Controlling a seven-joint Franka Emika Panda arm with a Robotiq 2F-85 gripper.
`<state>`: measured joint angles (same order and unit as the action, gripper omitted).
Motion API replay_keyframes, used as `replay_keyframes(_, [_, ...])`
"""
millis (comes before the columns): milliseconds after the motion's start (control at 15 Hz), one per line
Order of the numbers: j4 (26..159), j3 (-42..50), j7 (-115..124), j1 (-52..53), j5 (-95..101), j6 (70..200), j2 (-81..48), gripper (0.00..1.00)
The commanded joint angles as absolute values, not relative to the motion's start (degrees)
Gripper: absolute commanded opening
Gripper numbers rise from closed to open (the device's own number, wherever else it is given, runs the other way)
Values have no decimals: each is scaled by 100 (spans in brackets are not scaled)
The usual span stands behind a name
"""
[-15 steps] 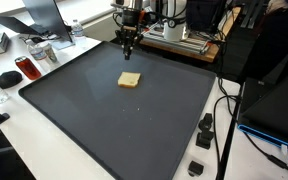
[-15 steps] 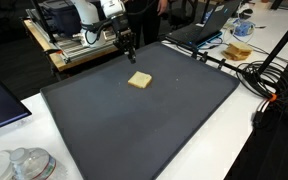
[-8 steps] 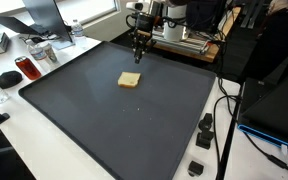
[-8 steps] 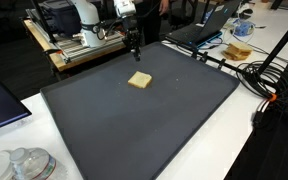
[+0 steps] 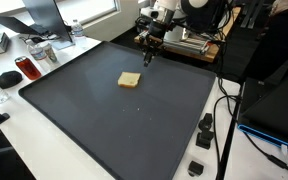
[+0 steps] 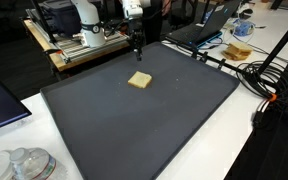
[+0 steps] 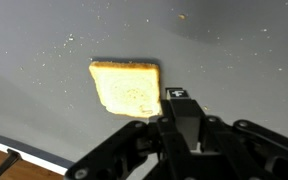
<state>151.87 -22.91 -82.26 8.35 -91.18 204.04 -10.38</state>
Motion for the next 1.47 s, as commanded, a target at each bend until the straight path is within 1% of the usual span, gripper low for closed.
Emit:
replay_keyframes(0, [14404,-2485,-9713,837,-10562,20742,-1259,6])
replay_keyframes(200, [13751,-2712,-10865,559,-11631,21089,-1238,6])
replay_keyframes(400, [13158,-2935,-11966,55,-12482,21293,-1274,6])
replay_keyframes(733, [12341,-3665,-13827,-1430,-13474,21292,-1759,6])
replay_keyframes(1000, [11579,-4491,-15316,-2786,-13966,21736,-2486,6])
replay_keyframes(1200, [10933,-4797,-16298,-3406,-14292,22380,-2926,6])
replay_keyframes(1267, [10920,-5437,-15590,-3768,-13541,22673,-3302,6])
replay_keyframes(1333, [10778,-5644,-15579,-3952,-13447,22871,-3507,6])
replay_keyframes(1400, [10462,-4950,-16488,-3565,-14255,22847,-3320,6])
